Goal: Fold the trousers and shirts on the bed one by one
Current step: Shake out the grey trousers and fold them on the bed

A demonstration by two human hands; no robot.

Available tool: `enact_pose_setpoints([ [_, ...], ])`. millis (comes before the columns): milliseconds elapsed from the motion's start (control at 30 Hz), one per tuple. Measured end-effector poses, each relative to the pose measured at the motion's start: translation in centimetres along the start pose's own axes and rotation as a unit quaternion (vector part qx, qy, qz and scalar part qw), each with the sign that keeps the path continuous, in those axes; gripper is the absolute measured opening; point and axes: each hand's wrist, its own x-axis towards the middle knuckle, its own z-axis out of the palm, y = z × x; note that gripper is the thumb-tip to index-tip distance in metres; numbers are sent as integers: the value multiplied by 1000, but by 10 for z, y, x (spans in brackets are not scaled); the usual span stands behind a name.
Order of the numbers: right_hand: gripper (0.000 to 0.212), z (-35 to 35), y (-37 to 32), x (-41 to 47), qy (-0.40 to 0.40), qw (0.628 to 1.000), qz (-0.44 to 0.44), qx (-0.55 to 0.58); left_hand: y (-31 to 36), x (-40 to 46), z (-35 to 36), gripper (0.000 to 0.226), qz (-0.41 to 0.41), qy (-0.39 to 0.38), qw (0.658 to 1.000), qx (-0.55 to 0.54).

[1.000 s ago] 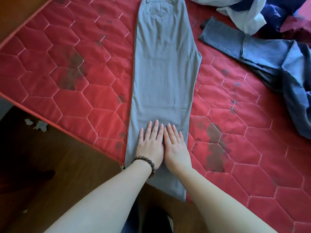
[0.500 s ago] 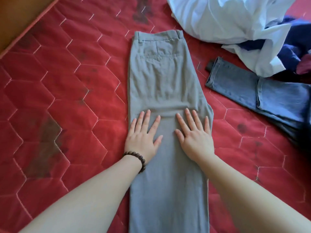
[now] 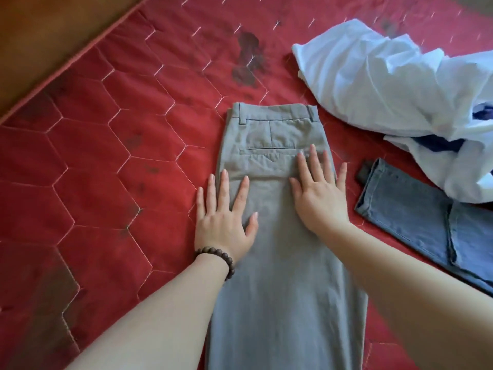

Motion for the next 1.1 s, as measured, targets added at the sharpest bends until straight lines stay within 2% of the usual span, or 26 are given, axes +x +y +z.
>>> enact_pose_setpoints([
  [100, 56, -5, -29, 26, -32, 978, -206, 15, -1, 2, 1, 73, 2, -4, 1000, -7],
  [167, 55, -4, -42, 48, -64, 962, -265, 11, -2, 2, 2, 74, 2, -2, 1000, -12],
  [300, 52, -4, -51, 102, -53, 981, -187, 9, -3, 3, 2, 75, 7, -5, 1000, -30],
  [400, 58, -16, -59, 134, -17, 982, -141, 124, -4, 2, 1, 74, 13, -7, 999, -33],
  [467, 59, -27, -65, 152, -22, 970, -172, 170, -5, 2, 0, 75, 17, -9, 999, -38],
  [567, 45, -33, -73, 168, -73, 957, -205, 192, -6, 2, -2, 75, 18, -18, 998, -49],
  [700, 20, -44, -83, 178, -21, 943, -144, 300, -6, 1, -4, 73, 18, -28, 997, -63],
  [767, 15, -45, -85, 181, -24, 931, -132, 338, -7, 2, -5, 74, 17, -30, 997, -68],
  [867, 16, -40, -87, 184, -36, 952, -125, 279, -6, 2, -5, 74, 16, -35, 997, -67],
  [933, 23, -40, -91, 181, 22, 966, -124, 224, -6, 2, -5, 74, 17, -34, 997, -70],
  [1033, 22, -40, -104, 157, 147, 960, -150, 183, -6, 1, -4, 75, 15, -33, 997, -66],
  [1100, 22, -30, -105, 137, 165, 953, -189, 167, -6, 0, -4, 77, 14, -36, 997, -63],
])
